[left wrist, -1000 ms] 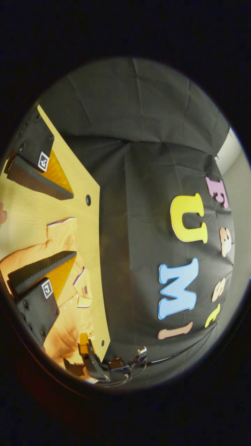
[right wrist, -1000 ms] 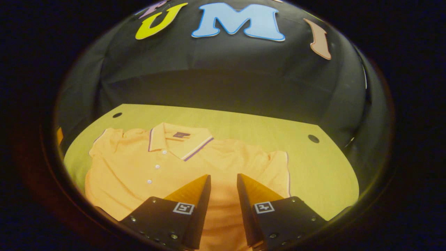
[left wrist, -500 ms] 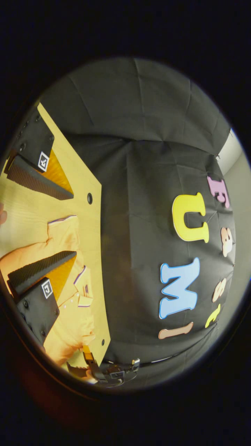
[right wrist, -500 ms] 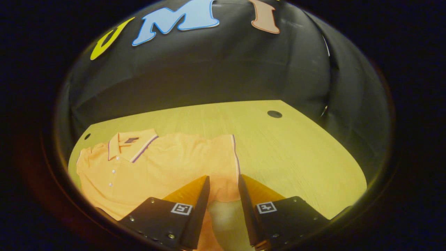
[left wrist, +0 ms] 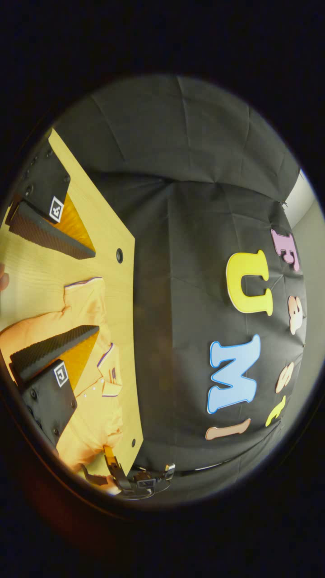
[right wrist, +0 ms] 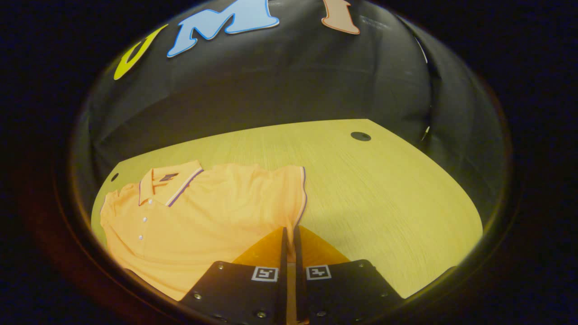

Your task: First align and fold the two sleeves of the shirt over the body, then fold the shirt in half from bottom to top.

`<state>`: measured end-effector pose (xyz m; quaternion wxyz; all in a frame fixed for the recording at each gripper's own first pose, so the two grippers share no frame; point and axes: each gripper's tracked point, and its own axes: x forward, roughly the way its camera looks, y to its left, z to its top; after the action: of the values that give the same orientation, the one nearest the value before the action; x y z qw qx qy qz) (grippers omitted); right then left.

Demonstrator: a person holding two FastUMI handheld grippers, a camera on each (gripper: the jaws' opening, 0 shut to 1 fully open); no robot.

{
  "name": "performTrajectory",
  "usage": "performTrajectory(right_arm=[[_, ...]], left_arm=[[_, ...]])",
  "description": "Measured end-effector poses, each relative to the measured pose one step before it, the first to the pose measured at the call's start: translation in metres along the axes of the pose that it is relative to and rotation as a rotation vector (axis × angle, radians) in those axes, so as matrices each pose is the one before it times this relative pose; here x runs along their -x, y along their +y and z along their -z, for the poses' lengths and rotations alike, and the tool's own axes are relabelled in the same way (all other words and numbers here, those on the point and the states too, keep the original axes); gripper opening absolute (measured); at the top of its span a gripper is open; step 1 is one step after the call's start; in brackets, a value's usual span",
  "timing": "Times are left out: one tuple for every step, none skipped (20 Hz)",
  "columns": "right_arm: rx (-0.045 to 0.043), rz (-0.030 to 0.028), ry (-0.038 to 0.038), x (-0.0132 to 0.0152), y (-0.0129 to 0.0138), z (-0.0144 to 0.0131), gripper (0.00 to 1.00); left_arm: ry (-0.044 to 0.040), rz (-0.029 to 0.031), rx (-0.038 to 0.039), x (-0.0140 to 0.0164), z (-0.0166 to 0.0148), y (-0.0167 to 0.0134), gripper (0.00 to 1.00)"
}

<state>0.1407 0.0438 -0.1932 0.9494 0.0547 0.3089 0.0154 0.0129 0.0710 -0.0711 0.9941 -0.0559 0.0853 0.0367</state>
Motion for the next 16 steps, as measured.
performTrajectory(right_arm=[[-0.00590,-0.00358,-0.01586,0.00142,0.00199,-0.00510,0.08],[-0.00262,-0.00668,-0.00502,-0.00128,0.00268,-0.00035,0.00],[0.00183,-0.00130,-0.00498,0.00038,0.00155,-0.00180,0.00],[-0.00101,-0.01296,-0.01016,-0.00061,0.00418,-0.00256,0.00],[0.00232,-0.01437,-0.01308,0.00036,0.00592,-0.00348,0.00],[0.01430,-0.00752,-0.01615,0.00176,0.00425,-0.00348,0.00],[0.02039,-0.00432,-0.01428,0.00149,0.00487,-0.00415,0.00],[0.02495,-0.00690,-0.01623,0.00281,0.00614,-0.00439,0.00],[0.02364,-0.01579,-0.01525,0.00349,0.00877,-0.00541,0.00],[0.02308,-0.01966,-0.00834,0.00251,0.01153,-0.00288,0.00],[0.02429,-0.02551,-0.00213,0.00265,0.01256,-0.00210,0.00],[0.02779,-0.02657,0.00323,0.00096,0.01296,0.00022,0.00],[0.03034,-0.02659,0.00802,0.00098,0.01377,0.00086,0.00],[0.02803,-0.02679,0.01377,0.00028,0.01277,0.00315,0.00],[0.02445,-0.02578,0.01447,0.00036,0.01282,0.00296,0.00],[0.02423,-0.01974,0.01527,-0.00175,0.01090,0.00365,0.00]], left_arm=[[0.00193,-0.00053,-0.00036,-0.00021,0.00027,0.00112,0.92],[0.00106,-0.00199,-0.00026,0.00096,0.00038,0.00165,0.96],[0.00060,-0.00411,-0.00076,-0.00014,0.00005,0.00248,0.94],[0.00089,-0.00386,-0.00090,0.00003,0.00134,0.00303,0.92],[0.00021,-0.00441,-0.00095,0.00064,0.00058,0.00222,0.92],[0.00056,-0.00460,-0.00113,-0.00093,0.00021,0.00244,0.92],[0.00090,-0.00411,-0.00029,0.00010,0.00039,0.00234,0.92],[0.00160,-0.00324,0.00013,-0.00129,-0.00071,0.00104,0.92],[0.00198,-0.00310,-0.00007,0.00015,0.00018,0.00102,0.92],[0.00100,-0.00270,0.00124,-0.00014,0.00118,0.00081,0.92],[0.00058,-0.00275,0.00263,-0.00036,0.00049,0.00037,0.92],[-0.00007,-0.00247,0.00274,0.00001,0.00126,0.00219,0.94],[0.00050,-0.00221,0.00127,-0.00073,0.00102,0.00152,0.96],[0.00061,-0.00249,-0.00102,-0.00088,0.00021,0.00247,0.98],[-0.00122,-0.00565,-0.00500,-0.00037,-0.00005,0.00192,1.00],[-0.00229,-0.00699,-0.00558,-0.00169,-0.00021,0.00280,1.00]])
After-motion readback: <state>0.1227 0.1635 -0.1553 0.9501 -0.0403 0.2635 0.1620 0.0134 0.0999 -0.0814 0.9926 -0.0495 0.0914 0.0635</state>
